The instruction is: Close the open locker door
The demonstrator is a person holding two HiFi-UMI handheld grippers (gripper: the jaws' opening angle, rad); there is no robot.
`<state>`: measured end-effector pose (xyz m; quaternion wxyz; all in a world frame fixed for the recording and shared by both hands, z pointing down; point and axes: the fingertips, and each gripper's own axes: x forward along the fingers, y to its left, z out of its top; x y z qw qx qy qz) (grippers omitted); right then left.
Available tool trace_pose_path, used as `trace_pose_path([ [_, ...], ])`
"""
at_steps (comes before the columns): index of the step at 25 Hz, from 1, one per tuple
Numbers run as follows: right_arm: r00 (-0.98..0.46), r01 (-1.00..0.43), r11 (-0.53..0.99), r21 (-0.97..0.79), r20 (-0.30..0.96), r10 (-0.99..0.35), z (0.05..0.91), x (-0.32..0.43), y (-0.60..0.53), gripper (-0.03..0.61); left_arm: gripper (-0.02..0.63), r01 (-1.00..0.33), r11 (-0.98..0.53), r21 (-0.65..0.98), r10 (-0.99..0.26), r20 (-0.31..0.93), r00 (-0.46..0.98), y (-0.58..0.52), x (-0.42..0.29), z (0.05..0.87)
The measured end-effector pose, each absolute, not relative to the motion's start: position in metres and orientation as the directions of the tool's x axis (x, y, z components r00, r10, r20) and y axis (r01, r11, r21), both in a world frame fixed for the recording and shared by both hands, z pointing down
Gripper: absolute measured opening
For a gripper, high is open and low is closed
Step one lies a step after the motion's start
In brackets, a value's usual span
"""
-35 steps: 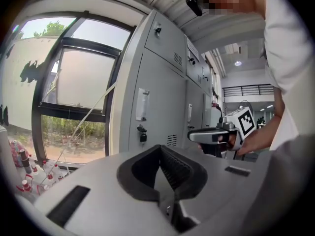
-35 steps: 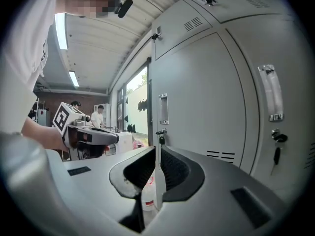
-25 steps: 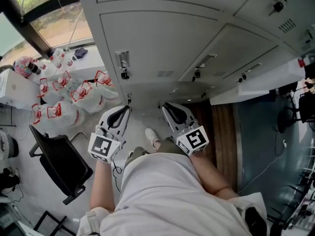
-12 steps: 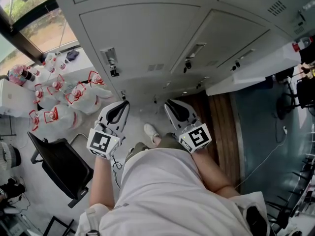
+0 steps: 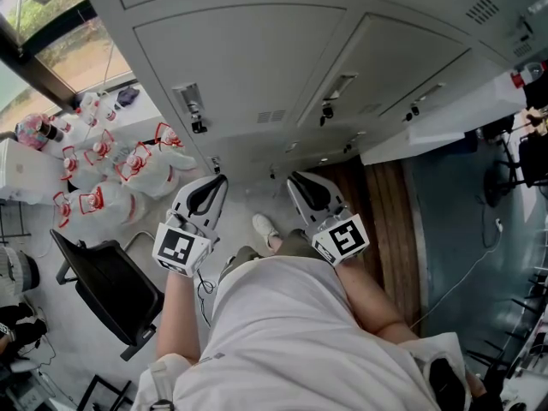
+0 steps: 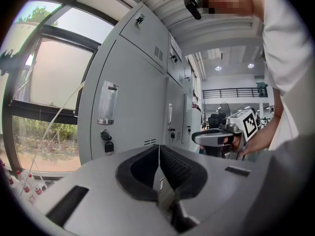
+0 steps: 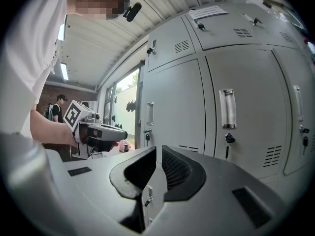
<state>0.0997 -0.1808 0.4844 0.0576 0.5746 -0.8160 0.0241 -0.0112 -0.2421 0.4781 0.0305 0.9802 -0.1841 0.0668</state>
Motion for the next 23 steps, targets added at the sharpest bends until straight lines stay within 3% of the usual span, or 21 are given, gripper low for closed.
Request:
trace_pose_path([
  [23,-0.346,-0.937,0.35,0.014,0.116,-0.931,0.4834,0.1068,-0.1873,0.032,0.003,-0.381,-0.923,0.05,-0.371,0.144,0.918,-0.2421,-0.0083,0.4774],
])
